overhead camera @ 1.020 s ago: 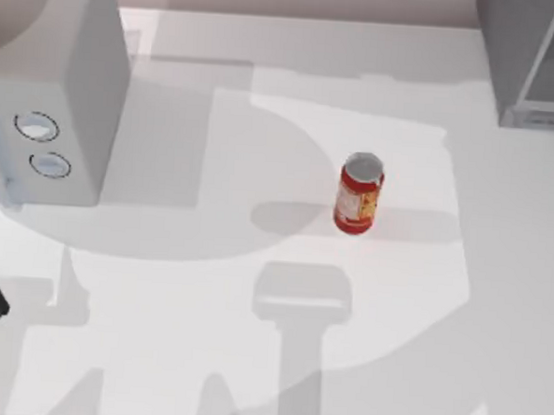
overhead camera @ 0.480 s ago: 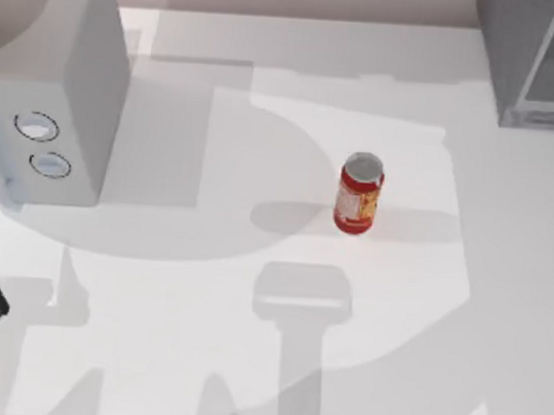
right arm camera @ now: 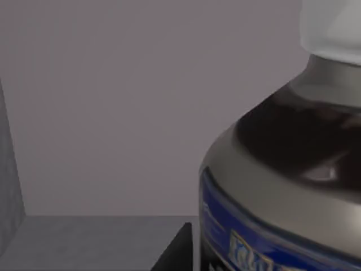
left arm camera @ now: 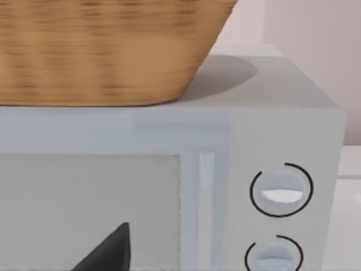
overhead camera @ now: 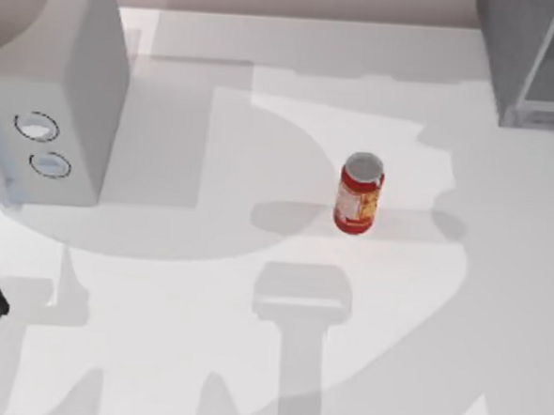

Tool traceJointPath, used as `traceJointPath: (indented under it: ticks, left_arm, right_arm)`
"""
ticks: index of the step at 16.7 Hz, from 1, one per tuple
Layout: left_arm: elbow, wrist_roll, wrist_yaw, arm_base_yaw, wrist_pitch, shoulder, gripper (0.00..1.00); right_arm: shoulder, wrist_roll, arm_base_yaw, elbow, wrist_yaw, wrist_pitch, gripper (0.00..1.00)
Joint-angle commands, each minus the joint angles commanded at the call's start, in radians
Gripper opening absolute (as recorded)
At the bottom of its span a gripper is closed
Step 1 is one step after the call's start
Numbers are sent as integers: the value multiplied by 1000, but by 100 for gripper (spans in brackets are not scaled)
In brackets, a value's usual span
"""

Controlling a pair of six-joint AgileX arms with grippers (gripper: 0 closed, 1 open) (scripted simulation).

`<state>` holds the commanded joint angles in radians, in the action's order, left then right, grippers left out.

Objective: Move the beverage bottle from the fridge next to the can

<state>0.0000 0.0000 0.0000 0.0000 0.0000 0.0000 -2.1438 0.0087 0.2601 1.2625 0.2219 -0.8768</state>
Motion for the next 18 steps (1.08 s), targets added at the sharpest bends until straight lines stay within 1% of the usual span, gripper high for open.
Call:
traceJointPath:
  ticks: [3, 7, 9, 12, 16, 18]
  left_arm:
    - [0, 0, 0, 0, 0, 0, 100]
    - [0, 0, 0, 0, 0, 0, 100]
    - [0, 0, 0, 0, 0, 0, 100]
    - [0, 0, 0, 0, 0, 0, 100]
    - [0, 0, 0, 0, 0, 0, 100]
    - [0, 0, 0, 0, 0, 0, 100]
  right_arm:
    - [36, 0, 0, 16, 1, 44, 0]
    - [34, 2, 0, 10, 2, 41, 0]
    - [63, 2, 9, -26, 8, 29, 0]
    - [155, 3, 34, -160, 32, -10, 0]
    - [319, 3, 72, -432, 77, -83, 0]
    - [393, 4, 90, -528, 96, -117, 0]
